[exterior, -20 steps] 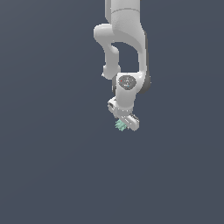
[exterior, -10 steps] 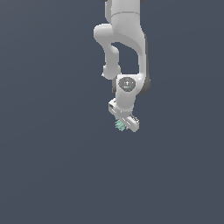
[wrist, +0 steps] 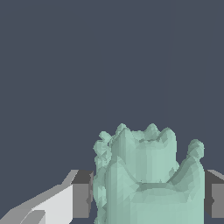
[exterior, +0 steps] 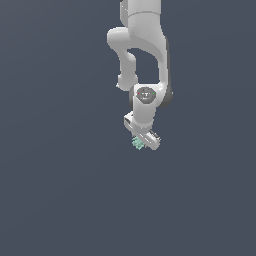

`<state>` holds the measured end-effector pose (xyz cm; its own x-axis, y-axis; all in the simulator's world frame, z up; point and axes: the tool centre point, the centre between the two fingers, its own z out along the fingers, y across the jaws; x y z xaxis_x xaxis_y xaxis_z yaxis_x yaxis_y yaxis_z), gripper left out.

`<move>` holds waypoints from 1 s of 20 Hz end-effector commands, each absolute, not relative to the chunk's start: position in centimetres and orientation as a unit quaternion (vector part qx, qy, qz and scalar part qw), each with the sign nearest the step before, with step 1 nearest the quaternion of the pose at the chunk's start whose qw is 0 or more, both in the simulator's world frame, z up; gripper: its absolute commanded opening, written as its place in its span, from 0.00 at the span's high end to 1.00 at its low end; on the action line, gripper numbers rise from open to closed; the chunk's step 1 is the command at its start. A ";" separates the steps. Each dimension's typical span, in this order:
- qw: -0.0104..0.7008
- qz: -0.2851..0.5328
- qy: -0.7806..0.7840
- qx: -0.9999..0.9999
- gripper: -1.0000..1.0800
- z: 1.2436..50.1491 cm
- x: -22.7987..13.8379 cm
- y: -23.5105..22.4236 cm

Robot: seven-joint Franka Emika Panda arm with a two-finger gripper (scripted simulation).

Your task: Pick up the object and move it to a goal position.

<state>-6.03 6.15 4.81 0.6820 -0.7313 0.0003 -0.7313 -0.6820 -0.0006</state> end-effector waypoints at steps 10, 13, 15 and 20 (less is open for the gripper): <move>0.000 -0.001 0.399 -0.917 1.00 11.1 -5.7 9.4; 0.000 -0.001 0.399 -0.917 1.00 13.9 -5.6 10.9; 0.000 -0.001 0.399 -0.917 1.00 16.0 -5.4 12.0; -0.001 -0.001 0.399 -0.917 1.00 21.3 -5.1 14.7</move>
<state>-5.15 13.89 19.67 0.6817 -0.7316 0.0025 -0.7316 -0.6818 -0.0004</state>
